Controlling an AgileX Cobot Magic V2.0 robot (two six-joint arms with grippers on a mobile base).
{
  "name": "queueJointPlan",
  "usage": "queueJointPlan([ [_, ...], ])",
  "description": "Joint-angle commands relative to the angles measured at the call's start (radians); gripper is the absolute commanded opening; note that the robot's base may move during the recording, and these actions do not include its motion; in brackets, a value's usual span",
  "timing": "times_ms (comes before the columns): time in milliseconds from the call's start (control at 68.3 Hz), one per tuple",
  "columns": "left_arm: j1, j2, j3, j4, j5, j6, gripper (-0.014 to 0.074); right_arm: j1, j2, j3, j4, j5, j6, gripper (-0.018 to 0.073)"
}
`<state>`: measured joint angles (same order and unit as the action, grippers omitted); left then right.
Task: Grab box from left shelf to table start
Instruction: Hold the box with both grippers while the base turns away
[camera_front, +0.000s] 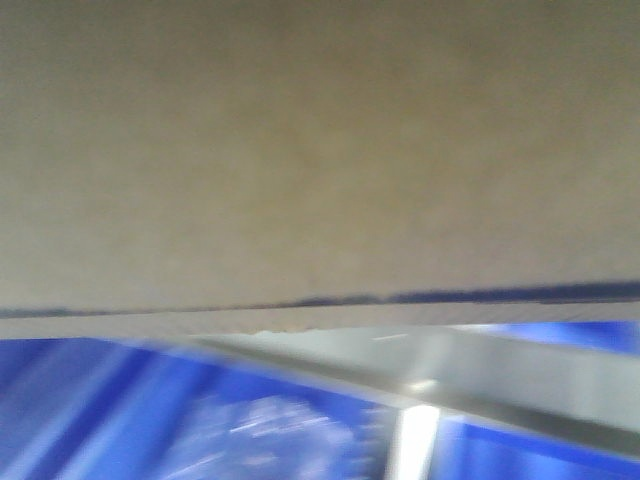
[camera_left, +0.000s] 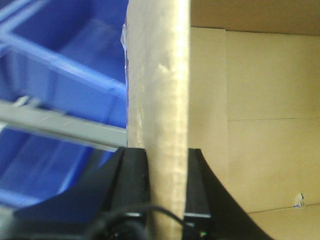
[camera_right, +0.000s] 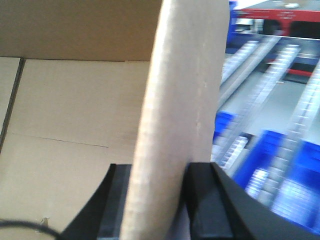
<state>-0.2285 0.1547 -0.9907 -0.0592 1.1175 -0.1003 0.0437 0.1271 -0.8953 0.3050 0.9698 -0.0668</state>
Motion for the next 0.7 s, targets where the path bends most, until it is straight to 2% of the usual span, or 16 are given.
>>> queueJointPlan([
  [0,-0.007,0.009,-0.038,0.028,-0.180,-0.010,-0.0092,-0.004,0.021,-0.026,-0.092,-0.159,-0.005,0.0060],
  [689,-0.007,0.009,-0.038,0.028,-0.180,-0.010,-0.0092,-0.004,0.021,-0.026,-0.092,-0.159,-0.005,0.0060],
])
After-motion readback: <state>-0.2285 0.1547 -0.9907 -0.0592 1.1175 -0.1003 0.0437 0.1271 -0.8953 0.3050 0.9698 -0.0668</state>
